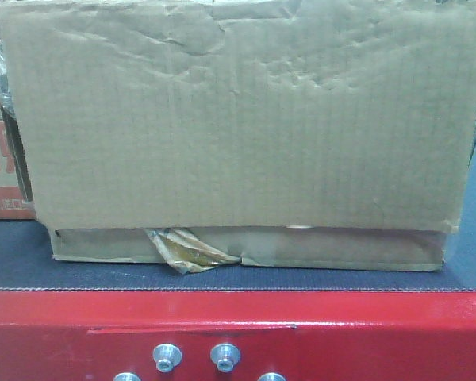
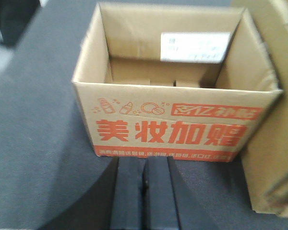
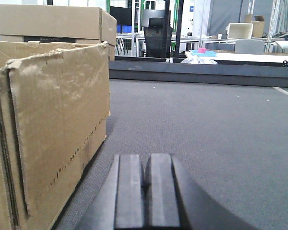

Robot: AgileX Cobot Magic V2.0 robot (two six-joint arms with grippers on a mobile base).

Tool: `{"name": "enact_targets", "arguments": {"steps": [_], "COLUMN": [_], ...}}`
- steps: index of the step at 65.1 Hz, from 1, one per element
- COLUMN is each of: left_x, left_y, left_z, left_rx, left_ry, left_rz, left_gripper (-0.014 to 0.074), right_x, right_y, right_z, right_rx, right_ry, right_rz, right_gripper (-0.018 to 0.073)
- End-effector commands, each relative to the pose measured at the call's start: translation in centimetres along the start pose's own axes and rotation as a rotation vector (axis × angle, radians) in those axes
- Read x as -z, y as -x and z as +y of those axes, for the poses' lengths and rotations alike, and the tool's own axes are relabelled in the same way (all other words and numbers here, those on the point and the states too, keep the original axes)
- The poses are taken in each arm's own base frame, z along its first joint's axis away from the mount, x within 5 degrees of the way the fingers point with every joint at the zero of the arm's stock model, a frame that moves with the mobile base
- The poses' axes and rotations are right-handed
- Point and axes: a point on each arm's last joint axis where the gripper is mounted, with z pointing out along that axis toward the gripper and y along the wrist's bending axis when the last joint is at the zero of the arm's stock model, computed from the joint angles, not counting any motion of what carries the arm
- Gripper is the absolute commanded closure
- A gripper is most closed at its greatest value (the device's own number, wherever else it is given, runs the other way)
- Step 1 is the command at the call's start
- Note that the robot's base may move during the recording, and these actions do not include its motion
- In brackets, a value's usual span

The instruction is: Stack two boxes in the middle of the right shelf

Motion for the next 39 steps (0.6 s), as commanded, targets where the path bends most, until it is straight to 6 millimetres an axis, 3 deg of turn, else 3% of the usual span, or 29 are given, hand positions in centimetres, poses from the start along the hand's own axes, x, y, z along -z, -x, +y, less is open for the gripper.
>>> {"name": "enact_targets", "arguments": {"steps": [1,10,21,32,39], "left_x": [-1.9,-4.7,-7.3,-9.5,-11.2], "left_y": [1.1,2.5,6.4,9.9,11.9], "left_z": [-0.2,-0.5,-0.4,1.5,3.5], "left_rx": [0.012,0.026,0.039,-0.047,-0.003], "left_ry": [-0.011,-0.022,-0.024,-0.047,-0.100], "left_rz": [0.030,0.099,0.182,0.288,0.287], "left_gripper": [0.0707,0.0707,0.0707,0.0707,0.0707], "right_x": [0.0,0.0,0.0,0.0,0.0], "right_y": [0.3,0.3,0.3,0.3,0.3], "right_z": [0.0,0.0,0.0,0.0,0.0], "right_rx": [0.008,0.008,0.008,0.008,0.008], "right_ry": [-0.005,-0.005,-0.005,-0.005,-0.005], "right_rz": [-0.024,-0.024,-0.024,-0.024,-0.024], "right_gripper": [0.0721,0.0721,0.0721,0.0721,0.0721]}}
